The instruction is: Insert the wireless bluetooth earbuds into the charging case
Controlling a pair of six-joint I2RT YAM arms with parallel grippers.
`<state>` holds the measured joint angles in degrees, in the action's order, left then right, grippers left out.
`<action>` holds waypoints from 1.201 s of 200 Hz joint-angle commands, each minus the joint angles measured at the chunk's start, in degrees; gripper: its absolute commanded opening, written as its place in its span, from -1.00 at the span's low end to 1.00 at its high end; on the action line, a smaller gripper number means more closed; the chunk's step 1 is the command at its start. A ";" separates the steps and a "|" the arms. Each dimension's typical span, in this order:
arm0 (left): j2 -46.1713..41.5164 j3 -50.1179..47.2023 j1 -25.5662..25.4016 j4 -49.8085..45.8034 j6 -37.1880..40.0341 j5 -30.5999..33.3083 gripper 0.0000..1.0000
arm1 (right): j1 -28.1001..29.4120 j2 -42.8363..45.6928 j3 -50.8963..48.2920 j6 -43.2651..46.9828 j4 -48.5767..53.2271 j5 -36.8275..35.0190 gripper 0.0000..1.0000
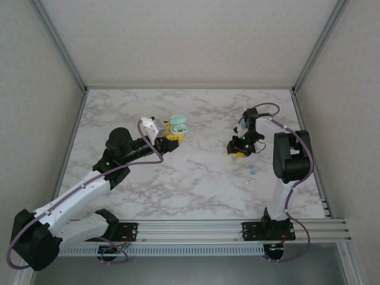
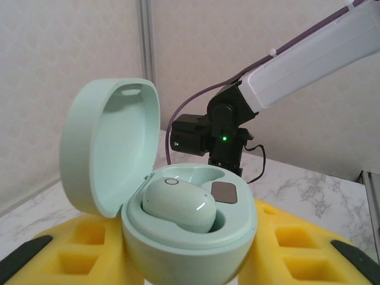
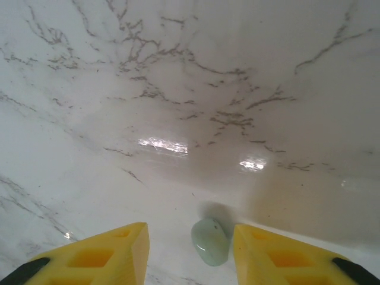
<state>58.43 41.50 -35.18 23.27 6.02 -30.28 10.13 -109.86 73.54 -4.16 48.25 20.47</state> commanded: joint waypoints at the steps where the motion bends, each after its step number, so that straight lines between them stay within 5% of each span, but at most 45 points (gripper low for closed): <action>1: -0.97 0.52 -0.53 0.56 0.68 0.75 -0.50 | 0.90 -0.55 2.09 1.45 1.86 -1.59 -0.15; 67: -0.39 0.70 -0.59 1.08 0.62 0.57 -0.50 | 3.91 -1.79 4.44 5.38 5.22 -12.17 -0.19; 240: -0.20 0.82 -0.59 0.75 0.62 0.49 -0.50 | 7.80 -6.89 9.09 10.40 11.60 -17.04 -0.36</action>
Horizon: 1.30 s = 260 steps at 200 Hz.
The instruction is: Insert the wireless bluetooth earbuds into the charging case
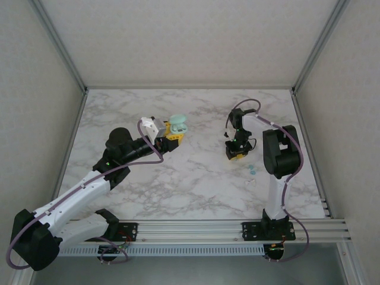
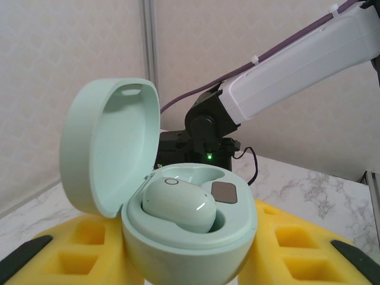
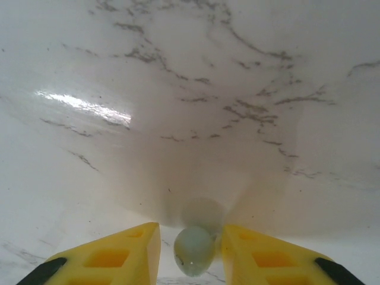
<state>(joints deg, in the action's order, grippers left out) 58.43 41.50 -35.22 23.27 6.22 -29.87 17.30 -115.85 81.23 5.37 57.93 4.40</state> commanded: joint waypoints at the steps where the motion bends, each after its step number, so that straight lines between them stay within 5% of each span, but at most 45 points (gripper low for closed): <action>1: -0.18 0.80 -0.55 0.79 0.40 0.07 -0.51 | 0.63 -0.97 1.39 0.87 1.92 -0.98 -0.36; 123: 0.46 0.91 -0.54 1.08 0.37 0.22 -0.50 | 0.63 1.66 2.61 -2.59 1.22 1.03 -0.64; 156: 0.36 0.87 -0.55 0.32 1.46 0.85 -0.51 | 0.12 12.14 1.77 -6.47 -0.63 13.25 -0.65; 206: 2.57 1.38 0.65 0.65 2.07 -0.72 -0.52 | -0.83 27.89 1.11 -17.42 -9.53 45.71 -0.65; 260: 6.45 3.92 1.04 1.48 2.96 -5.73 -0.52 | 1.40 34.86 1.40 -28.93 -22.11 61.03 -0.63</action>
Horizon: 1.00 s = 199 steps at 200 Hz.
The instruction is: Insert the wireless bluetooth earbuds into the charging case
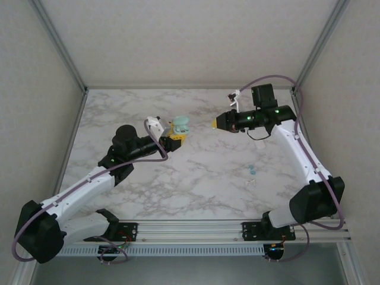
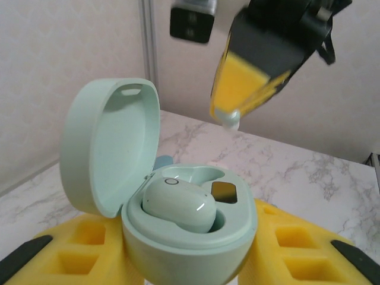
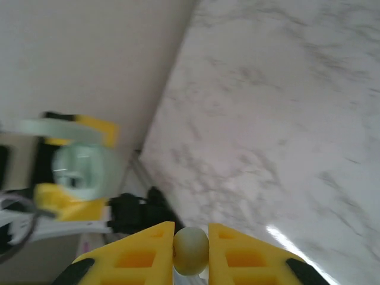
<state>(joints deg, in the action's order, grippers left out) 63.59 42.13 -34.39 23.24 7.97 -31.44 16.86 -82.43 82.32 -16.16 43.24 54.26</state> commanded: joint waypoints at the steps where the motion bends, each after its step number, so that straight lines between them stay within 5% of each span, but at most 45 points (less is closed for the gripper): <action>1: 1.37 3.34 0.21 1.57 1.24 -4.24 -0.52 | 1.89 1.42 0.43 -7.44 -7.49 11.33 -0.63; 199: 2.87 4.72 -0.65 4.45 0.12 -6.53 -0.52 | 11.27 -3.83 6.07 -10.94 -10.81 4.23 -0.63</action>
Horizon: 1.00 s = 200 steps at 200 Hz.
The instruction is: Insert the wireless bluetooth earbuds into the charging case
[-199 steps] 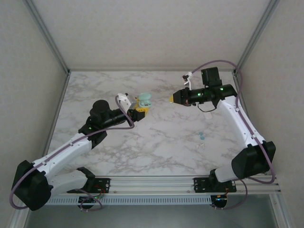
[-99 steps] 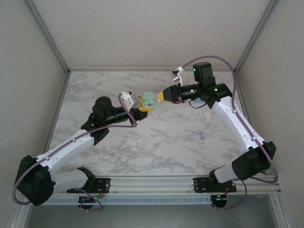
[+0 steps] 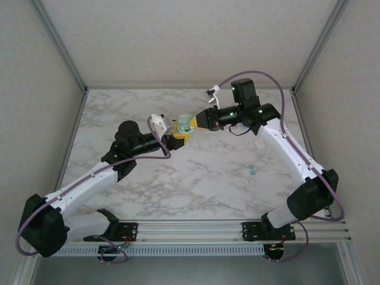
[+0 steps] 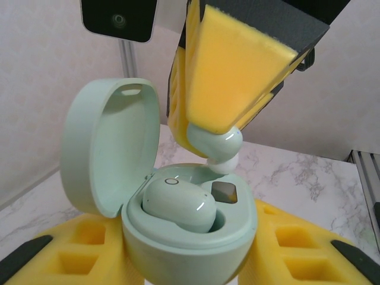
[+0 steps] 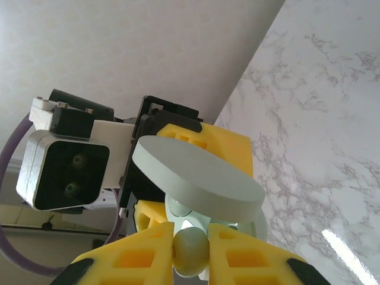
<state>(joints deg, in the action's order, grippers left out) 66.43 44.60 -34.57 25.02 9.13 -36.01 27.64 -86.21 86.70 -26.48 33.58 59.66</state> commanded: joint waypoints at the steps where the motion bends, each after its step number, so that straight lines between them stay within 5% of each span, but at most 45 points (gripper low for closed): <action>1: 0.02 2.25 -0.49 2.67 -0.99 -1.96 -0.52 | 0.49 -0.03 1.71 -0.61 -1.11 -1.28 -0.63; 109: -0.17 1.99 -0.85 5.31 -2.96 -1.36 -0.52 | 1.09 -0.63 1.23 -0.35 -0.91 -2.64 -0.59; 200: -0.16 1.63 -1.20 6.35 -3.76 -0.56 -0.52 | 1.72 0.24 1.92 1.44 2.27 -10.67 -0.42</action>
<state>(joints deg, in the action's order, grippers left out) 67.20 44.82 -34.83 25.85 5.98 -35.57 28.93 -86.13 87.35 -25.96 34.00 52.88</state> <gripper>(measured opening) 0.367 0.284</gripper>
